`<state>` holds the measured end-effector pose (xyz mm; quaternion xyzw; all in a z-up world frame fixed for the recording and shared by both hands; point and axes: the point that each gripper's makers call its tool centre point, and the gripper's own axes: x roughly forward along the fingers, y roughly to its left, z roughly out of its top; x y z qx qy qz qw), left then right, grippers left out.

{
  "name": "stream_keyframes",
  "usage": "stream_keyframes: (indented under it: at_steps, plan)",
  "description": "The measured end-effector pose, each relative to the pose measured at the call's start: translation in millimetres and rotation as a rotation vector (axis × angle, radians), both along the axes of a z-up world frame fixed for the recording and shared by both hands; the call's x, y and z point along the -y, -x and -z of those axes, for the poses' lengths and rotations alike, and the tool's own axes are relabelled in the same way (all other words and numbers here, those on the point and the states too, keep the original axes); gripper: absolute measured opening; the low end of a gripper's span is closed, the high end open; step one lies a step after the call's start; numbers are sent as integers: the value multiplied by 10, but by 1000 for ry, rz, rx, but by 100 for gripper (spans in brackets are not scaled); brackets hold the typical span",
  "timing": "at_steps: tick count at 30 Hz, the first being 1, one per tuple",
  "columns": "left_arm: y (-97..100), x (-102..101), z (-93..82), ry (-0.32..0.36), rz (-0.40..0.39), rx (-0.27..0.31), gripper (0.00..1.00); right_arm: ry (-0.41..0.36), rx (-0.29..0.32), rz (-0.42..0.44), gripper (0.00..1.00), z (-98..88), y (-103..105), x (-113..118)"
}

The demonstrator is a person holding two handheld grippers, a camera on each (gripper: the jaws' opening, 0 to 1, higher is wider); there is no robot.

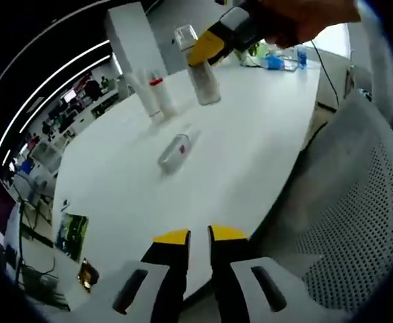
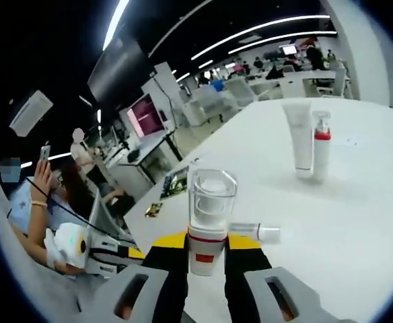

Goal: Arrange the skincare products in the storage area until every visible bottle or jar stands upright without overlapping.

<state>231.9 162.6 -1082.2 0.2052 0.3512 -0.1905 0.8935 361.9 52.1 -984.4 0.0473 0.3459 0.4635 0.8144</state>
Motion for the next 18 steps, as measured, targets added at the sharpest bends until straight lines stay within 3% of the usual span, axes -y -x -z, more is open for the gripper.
stream_keyframes:
  at_steps: [2,6,10,18]
  plan:
    - [-10,0,27,-8,-1,0,37,2,9,12,13,-6,-65,-5]
    - [27,46,29,-32,48,5,27,9,18,21,13,29,-143,-21]
    - [6,-2,52,-51,31,3,43,24,13,23,13,95,-182,-33]
    - [30,-17,83,-61,30,-17,41,51,40,29,13,100,-332,-52]
